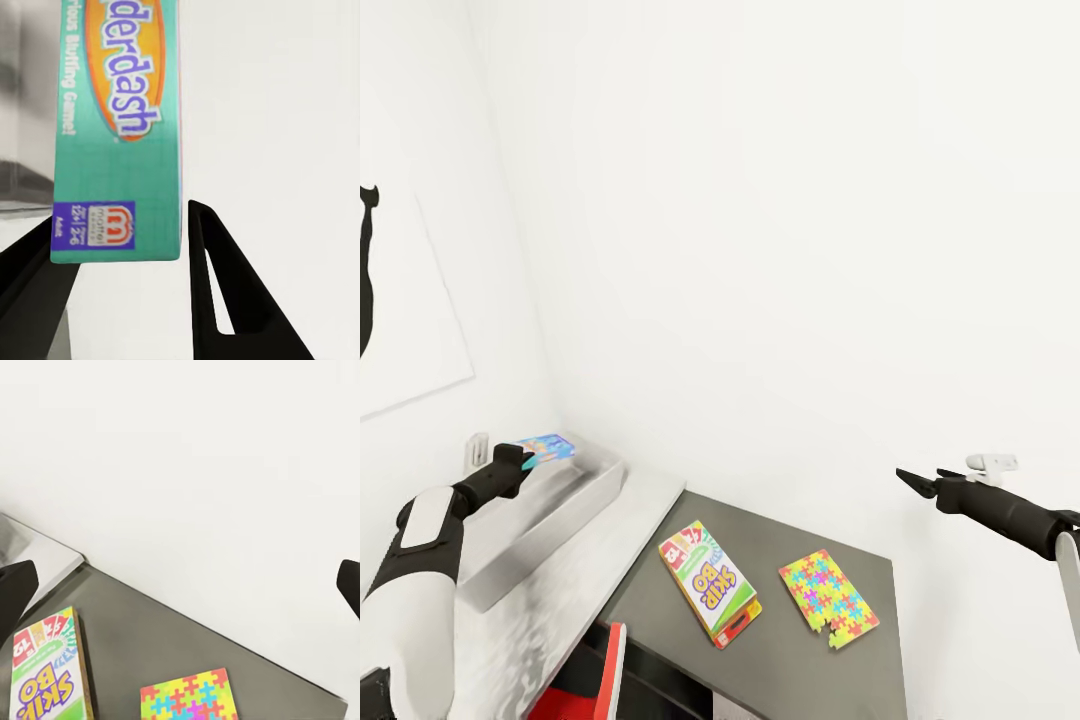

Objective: Put all the toys in the child's room - the three board games (two on the bed and one on the table), the two jigsaw puzzles on the table, and the tennis ball on the table - inside the toy box on the table in the child's room.

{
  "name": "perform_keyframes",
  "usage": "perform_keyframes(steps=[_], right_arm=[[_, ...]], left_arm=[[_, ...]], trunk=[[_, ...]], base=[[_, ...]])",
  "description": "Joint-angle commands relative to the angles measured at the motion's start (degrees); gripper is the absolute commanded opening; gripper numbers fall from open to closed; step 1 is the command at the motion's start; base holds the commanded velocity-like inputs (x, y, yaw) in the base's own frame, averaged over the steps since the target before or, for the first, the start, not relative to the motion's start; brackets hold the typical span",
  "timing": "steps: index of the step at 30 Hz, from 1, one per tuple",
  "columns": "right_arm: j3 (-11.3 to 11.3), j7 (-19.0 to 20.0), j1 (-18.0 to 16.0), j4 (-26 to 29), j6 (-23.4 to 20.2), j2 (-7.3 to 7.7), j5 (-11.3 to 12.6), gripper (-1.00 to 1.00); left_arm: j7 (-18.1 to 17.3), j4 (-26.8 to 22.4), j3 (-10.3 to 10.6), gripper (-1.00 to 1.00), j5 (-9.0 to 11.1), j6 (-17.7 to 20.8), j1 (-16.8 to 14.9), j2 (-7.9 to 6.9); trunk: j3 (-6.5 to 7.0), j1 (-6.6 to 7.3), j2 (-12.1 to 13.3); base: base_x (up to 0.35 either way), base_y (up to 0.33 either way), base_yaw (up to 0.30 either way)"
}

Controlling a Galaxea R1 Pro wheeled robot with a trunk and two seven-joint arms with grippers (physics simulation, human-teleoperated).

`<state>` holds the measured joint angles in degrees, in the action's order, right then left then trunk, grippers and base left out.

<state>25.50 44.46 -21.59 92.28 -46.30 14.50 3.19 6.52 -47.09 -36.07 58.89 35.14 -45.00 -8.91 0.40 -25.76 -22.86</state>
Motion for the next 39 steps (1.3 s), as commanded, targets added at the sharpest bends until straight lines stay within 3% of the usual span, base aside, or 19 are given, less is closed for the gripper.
perform_keyframes(steps=[1,12,17,20,23,24,29,39], right_arm=[[0.06,0.05,-0.03,0.01,-0.46,0.02,0.32,1.0],[-0.07,0.1,0.15,0.01,-0.47,0.01,0.32,1.0],[-0.14,0.1,0.25,0.01,-0.52,0.01,0.32,1.0],[-0.19,0.1,0.28,0.01,-0.53,0.01,0.32,1.0],[-0.23,0.13,0.3,0.01,-0.54,0.0,0.32,1.0],[-0.25,0.14,0.31,0.01,-0.54,0.0,0.32,1.0],[-0.26,0.2,0.31,0.01,-0.54,0.0,0.32,1.0],[-0.29,0.26,0.35,0.01,-0.54,-0.04,0.34,1.0]], left_arm=[[0.56,0.48,-0.1,-1.0,0.67,0.28,-0.36,-0.3],[0.62,10.05,0.36,-1.0,0.17,0.15,-5.93,-4.22],[0.66,14.02,0.48,-1.0,-0.01,0.12,-8.28,-5.17],[0.69,15.33,0.51,-1.0,-0.56,0.11,-9.21,-5.44],[0.73,16.63,0.51,-1.0,-2.58,0.11,-10.75,-5.68],[0.74,17.41,0.48,-1.0,-4.14,0.11,-11.69,-5.76],[0.76,19.03,0.44,-1.0,-6.09,-0.29,-13.0,-5.77],[0.77,21.84,0.54,-1.0,-7.29,-2.7,-15.4,-5.85]], trunk=[[-0.12,-0.02,-0.05],[-1.15,-0.02,-0.05],[-1.61,-0.02,-0.05],[-1.89,-0.02,-0.05],[-2.18,-0.02,-0.05],[-2.27,-0.02,-0.05],[-2.74,-0.02,-0.05],[-3.68,-0.02,-0.05]], base=[[0.0,0.0,0.0],[0.0,0.0,0.0],[0.0,0.0,0.0],[0.0,0.0,0.0],[0.0,0.0,0.0],[0.0,0.0,0.0],[0.0,0.0,0.0],[0.0,0.0,0.0]])
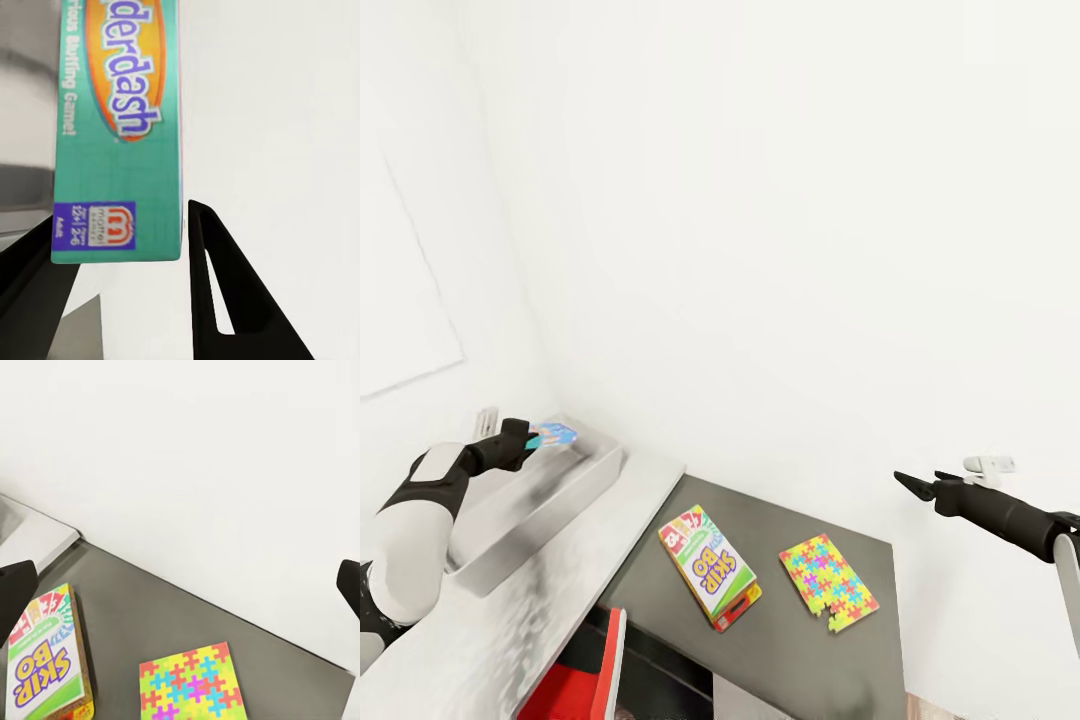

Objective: Put all the toys in the child's room - the three board games (two on the bed and one on the table), the two jigsaw puzzles on the table, and the tennis ball on the table - inside the toy box on the table in the child's room.

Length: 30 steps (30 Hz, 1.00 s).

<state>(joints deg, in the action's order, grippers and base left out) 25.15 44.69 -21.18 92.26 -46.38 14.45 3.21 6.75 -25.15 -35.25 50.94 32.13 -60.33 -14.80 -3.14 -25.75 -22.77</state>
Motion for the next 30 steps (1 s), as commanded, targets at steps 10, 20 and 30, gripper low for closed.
perform_keyframes(steps=[10,20,30], right_arm=[[0.03,0.04,-0.02,0.02,-0.46,0.03,0.32,1.0],[0.05,0.04,-0.02,0.02,-0.46,0.04,0.35,1.0],[0.41,0.14,-0.08,0.02,-0.46,0.06,0.42,1.0]], left_arm=[[0.54,1.02,-0.25,-1.0,0.43,-0.46,-1.15,-0.01],[0.54,1.28,-0.19,-1.0,0.32,-0.72,-1.33,0.01],[0.48,1.32,-0.12,-1.0,0.32,-0.75,-1.22,0.05]], trunk=[[-1.08,-0.04,-0.14],[-2.01,-0.04,-0.14],[-2.85,-0.04,-0.14]], base=[[0.0,0.0,0.0],[0.0,0.0,0.0],[0.0,0.0,0.0]])
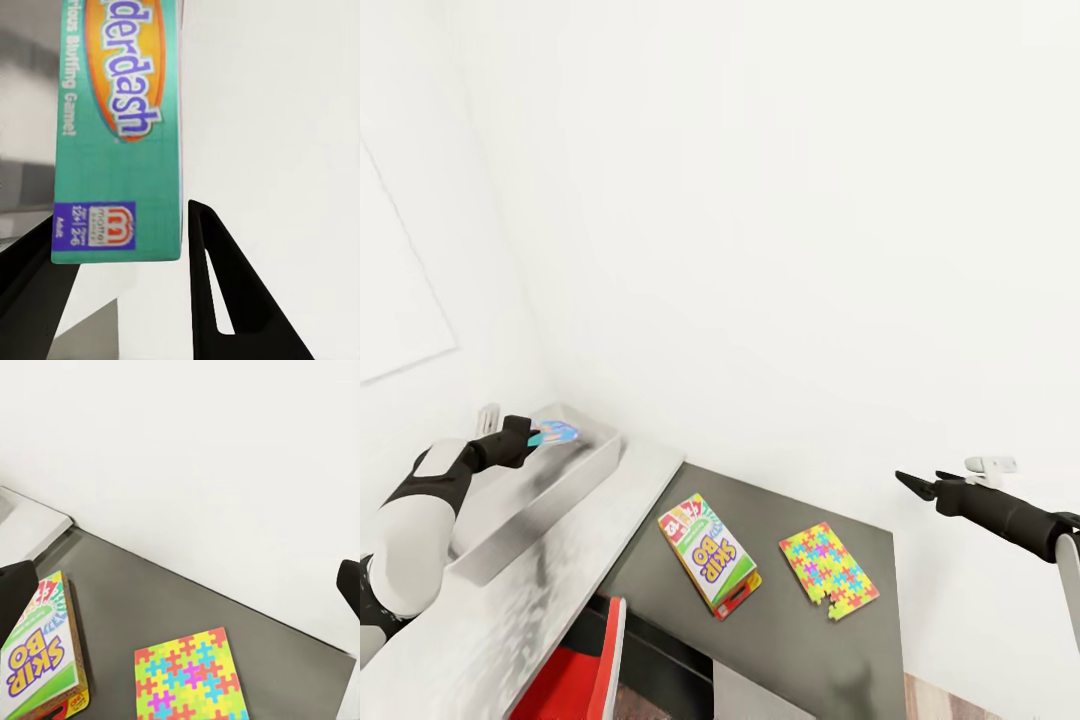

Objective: Put all the toys in the child's room - the three board games (two on the bed and one on the table), the two jigsaw puzzles on the table, and the tennis ball on the table - inside the toy box on the table in the child's room.

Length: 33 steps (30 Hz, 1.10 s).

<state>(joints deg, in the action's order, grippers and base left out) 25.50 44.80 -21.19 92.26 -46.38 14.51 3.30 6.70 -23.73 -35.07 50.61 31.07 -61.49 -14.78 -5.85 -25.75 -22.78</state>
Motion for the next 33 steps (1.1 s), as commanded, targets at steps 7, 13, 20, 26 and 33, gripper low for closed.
perform_keyframes(steps=[7,13,20,26,33], right_arm=[[0.0,0.86,-0.08,0.02,-0.47,0.01,0.44,1.0],[0.04,2.3,-0.08,0.02,-0.47,0.0,0.47,1.0],[-0.03,3.02,-0.08,0.02,-0.41,-0.02,0.48,1.0],[-0.07,3.19,-0.05,0.02,-0.39,0.03,0.48,1.0],[-0.08,3.57,-0.01,0.02,-0.39,0.02,0.48,1.0]], left_arm=[[0.54,-0.09,-0.29,-1.0,0.68,0.31,0.02,0.14],[0.58,-0.09,-0.27,-1.0,0.72,0.31,0.04,0.35],[0.59,-0.09,-0.26,-1.0,0.78,0.36,0.05,0.55],[0.59,-0.09,-0.26,-1.0,0.8,0.47,0.05,0.61],[0.61,-0.09,-0.19,-1.0,0.8,0.57,-0.09,0.74]], trunk=[[-0.31,-0.04,-0.14],[-0.36,-0.04,-0.14],[-0.37,-0.04,-0.14],[-0.38,-0.04,-0.14],[-0.38,-0.04,-0.14]], base=[[0.0,0.0,0.058],[0.0,0.0,0.101],[0.0,0.0,0.032],[0.0,0.0,0.01],[0.0,0.0,0.003]])
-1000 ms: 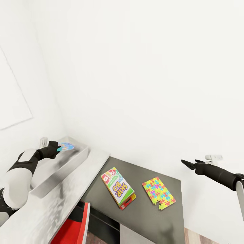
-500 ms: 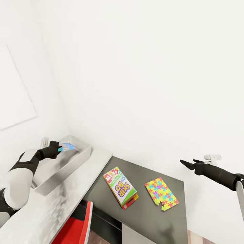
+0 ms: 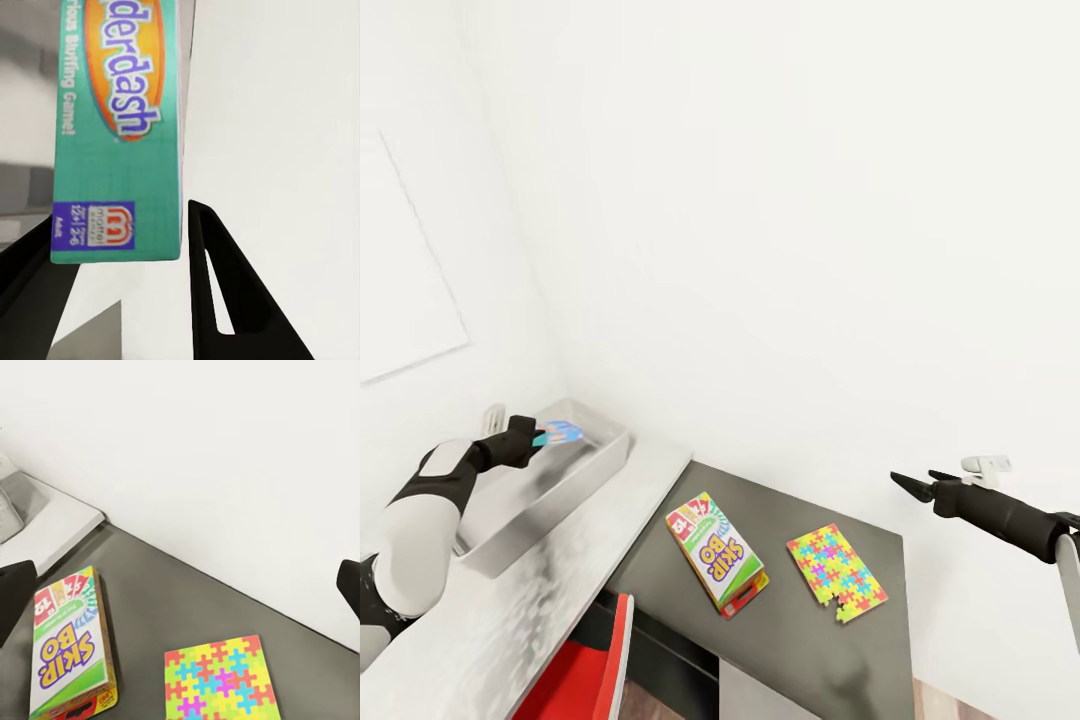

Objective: Put all the toys in the child's room - the three board games (two on the bed and one on the table), the two jigsaw puzzles on the table, and the tennis ball on the table - inside the toy box on the table in the child's room.

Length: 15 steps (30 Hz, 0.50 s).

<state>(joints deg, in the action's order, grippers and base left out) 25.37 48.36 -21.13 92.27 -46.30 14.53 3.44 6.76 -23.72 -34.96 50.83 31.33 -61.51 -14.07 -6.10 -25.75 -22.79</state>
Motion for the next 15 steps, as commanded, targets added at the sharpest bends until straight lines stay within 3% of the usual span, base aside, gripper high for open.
perform_keyframes(steps=[1,4,10,15], right_arm=[[0.06,0.16,-0.06,0.02,-0.47,0.02,0.34,1.0],[0.07,0.51,-0.06,0.02,-0.46,0.02,0.34,1.0],[0.01,1.09,-0.05,0.02,-0.46,-0.02,0.34,1.0],[-0.04,1.24,-0.05,0.02,-0.47,-0.02,0.34,1.0]], left_arm=[[0.56,-0.08,-0.23,-1.0,0.59,0.37,-0.11,0.08],[0.58,-0.05,0.29,-1.0,0.59,0.46,-0.24,0.22],[1.38,-0.02,3.36,-1.0,0.69,0.44,-1.17,0.75],[2.03,0.13,4.35,-1.0,0.88,0.52,-1.82,0.92]], trunk=[[-0.13,-0.04,-0.13],[-0.13,-0.04,-0.13],[-0.18,-0.04,-0.13],[-0.39,-0.04,-0.13]], base=[[0.0,0.0,0.001],[0.0,0.0,0.0],[0.0,0.0,0.0],[0.0,0.0,0.0]])
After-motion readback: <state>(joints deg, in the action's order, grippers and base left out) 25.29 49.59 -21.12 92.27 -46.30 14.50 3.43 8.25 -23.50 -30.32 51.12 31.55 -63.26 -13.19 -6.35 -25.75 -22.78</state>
